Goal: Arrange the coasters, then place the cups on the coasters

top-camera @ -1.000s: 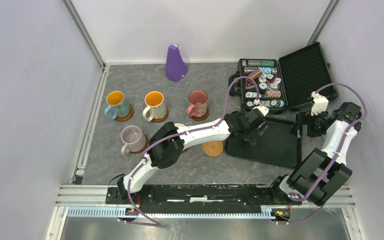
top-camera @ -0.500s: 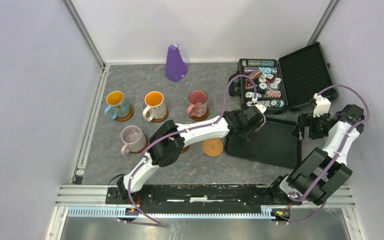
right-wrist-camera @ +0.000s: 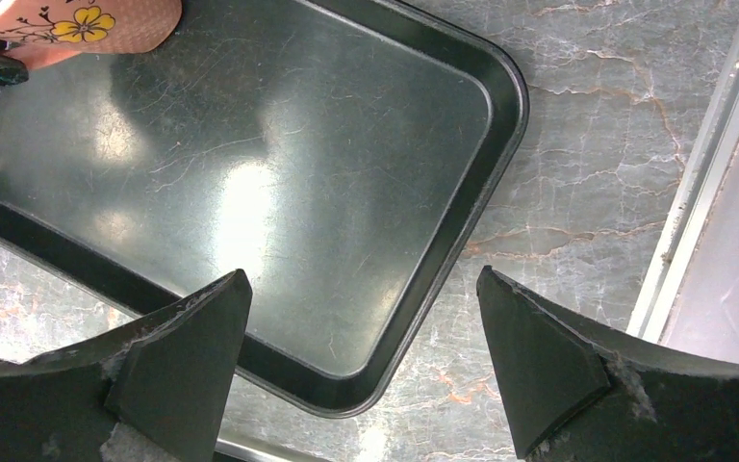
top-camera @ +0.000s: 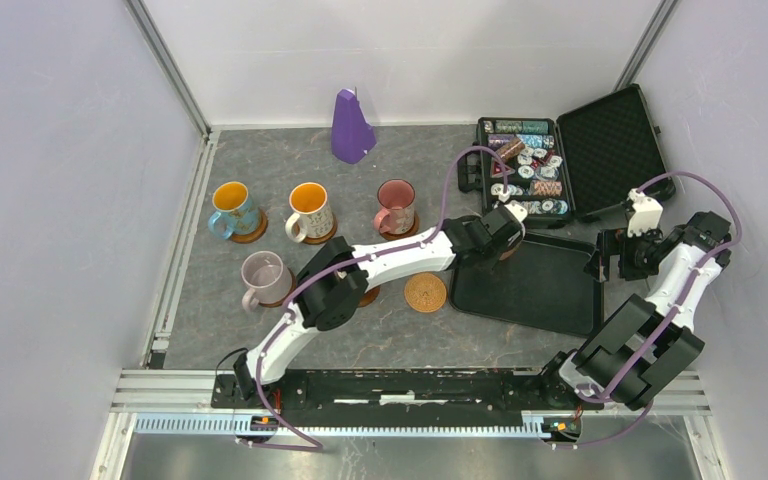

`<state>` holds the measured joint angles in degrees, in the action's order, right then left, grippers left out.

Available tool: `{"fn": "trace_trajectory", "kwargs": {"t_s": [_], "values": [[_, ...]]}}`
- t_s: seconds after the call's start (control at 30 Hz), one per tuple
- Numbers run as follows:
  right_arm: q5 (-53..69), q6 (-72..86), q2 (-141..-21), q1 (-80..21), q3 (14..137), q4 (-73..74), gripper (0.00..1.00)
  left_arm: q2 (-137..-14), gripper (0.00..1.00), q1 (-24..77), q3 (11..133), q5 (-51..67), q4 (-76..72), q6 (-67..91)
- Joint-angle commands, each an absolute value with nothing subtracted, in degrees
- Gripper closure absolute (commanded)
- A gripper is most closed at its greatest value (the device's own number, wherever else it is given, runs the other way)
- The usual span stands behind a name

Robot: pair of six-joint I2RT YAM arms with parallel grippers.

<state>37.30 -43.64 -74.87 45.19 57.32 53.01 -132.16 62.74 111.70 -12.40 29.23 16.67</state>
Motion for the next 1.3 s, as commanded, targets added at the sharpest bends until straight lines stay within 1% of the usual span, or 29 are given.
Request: {"fn": "trace_trajectory", "kwargs": {"t_s": [0.0, 0.03, 0.13, 0.4, 0.53, 0.63, 0.77, 0.83, 1.0, 1.27], "values": [[39.18, -44.99, -74.89, 45.60, 57.93, 54.09, 0.05, -126.76, 0.96, 62.69, 109.60, -12.14, 26.10, 16.30], [39.32, -45.08, -75.04, 45.65, 58.07, 54.21, 0.05, -125.77, 0.98, 62.67, 108.76, -12.56, 25.64, 16.58], [39.47, -45.35, -75.14, 45.70, 58.30, 54.48, 0.04, -121.30, 0.98, 62.67, 102.41, -13.25, 20.88, 16.61], [40.21, -46.88, -75.60, 45.68, 58.95, 55.95, 0.04, -101.75, 0.98, 62.75, 80.95, -18.02, 8.58, 13.73], [40.89, -48.54, -76.27, 45.60, 59.33, 57.51, 0.04, -91.08, 0.98, 62.54, 69.03, -17.09, 6.42, 12.48], [40.72, -49.34, -76.85, 45.66, 59.41, 58.19, 0.04, -84.14, 0.98, 61.86, 62.49, -15.35, 7.47, 12.23], [40.79, -50.09, -77.44, 45.68, 59.02, 58.92, 0.04, -76.46, 0.98, 61.13, 53.78, -12.75, 4.73, 11.34], [40.87, -50.11, -77.67, 45.63, 58.54, 58.95, 0.04, -74.92, 0.98, 61.09, 51.27, -12.09, 2.97, 11.36], [40.48, -50.10, -77.87, 45.58, 57.57, 58.67, 0.03, -76.58, 0.98, 61.13, 49.47, -13.19, 2.10, 12.71], [37.87, -50.57, -77.10, 45.66, 56.46, 58.00, 0.02, -81.77, 0.98, 61.29, 52.46, -15.00, 5.38, 16.39]]}}
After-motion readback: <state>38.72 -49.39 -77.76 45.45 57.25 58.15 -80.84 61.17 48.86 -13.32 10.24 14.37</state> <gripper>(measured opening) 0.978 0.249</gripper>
